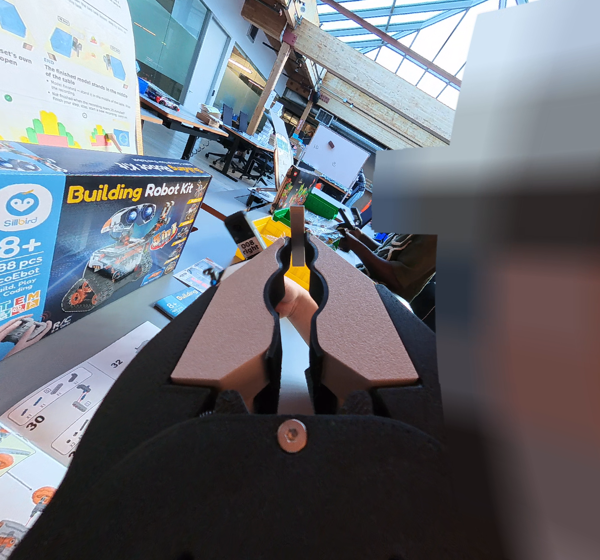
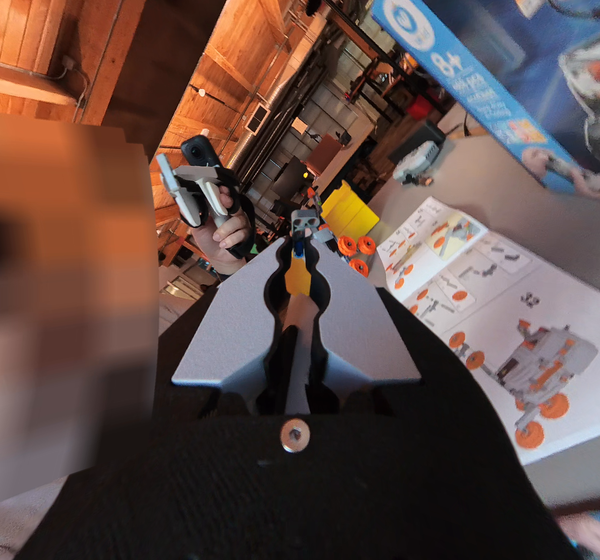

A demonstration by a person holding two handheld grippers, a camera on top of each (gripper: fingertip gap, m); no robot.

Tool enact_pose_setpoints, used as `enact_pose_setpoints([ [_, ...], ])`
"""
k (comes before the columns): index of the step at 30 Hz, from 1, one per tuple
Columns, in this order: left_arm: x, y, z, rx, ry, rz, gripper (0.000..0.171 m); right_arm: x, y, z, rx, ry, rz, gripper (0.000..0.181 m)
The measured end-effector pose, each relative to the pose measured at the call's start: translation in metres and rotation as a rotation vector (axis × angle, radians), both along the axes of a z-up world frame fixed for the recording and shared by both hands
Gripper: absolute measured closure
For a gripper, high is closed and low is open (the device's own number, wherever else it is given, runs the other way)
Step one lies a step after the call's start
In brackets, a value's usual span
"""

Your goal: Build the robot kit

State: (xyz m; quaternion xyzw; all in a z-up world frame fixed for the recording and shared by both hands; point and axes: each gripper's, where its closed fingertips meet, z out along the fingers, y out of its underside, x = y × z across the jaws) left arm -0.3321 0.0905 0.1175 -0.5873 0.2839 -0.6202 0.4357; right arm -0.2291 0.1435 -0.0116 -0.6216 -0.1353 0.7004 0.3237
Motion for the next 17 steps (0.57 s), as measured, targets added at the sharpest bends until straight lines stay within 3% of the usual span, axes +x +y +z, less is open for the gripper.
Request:
enact_pose_setpoints([
  [1, 0.0, 0.0, 0.0, -0.001, -0.001, 0.0, 0.166, 0.002, 0.0, 0.007, 0.068, 0.002, -0.027, 0.175],
  [4, -0.001, 0.001, 0.0, -0.002, -0.002, 0.001, 0.166, 0.001, -0.012, 0.026, 0.281, -0.027, -0.049, 0.175],
  [7, -0.001, 0.002, 0.0, -0.005, -0.004, 0.002, 0.166, -0.004, -0.02, 0.028, 0.368, -0.088, -0.041, 0.175],
  [14, 0.0, 0.0, 0.0, 0.001, 0.002, -0.002, 0.166, -0.003, -0.013, 0.021, 0.266, -0.053, -0.03, 0.175],
  [17, -0.002, 0.0, 0.001, -0.001, -0.004, -0.001, 0.166, 0.002, -0.015, 0.029, 0.207, 0.058, 0.003, 0.175],
])
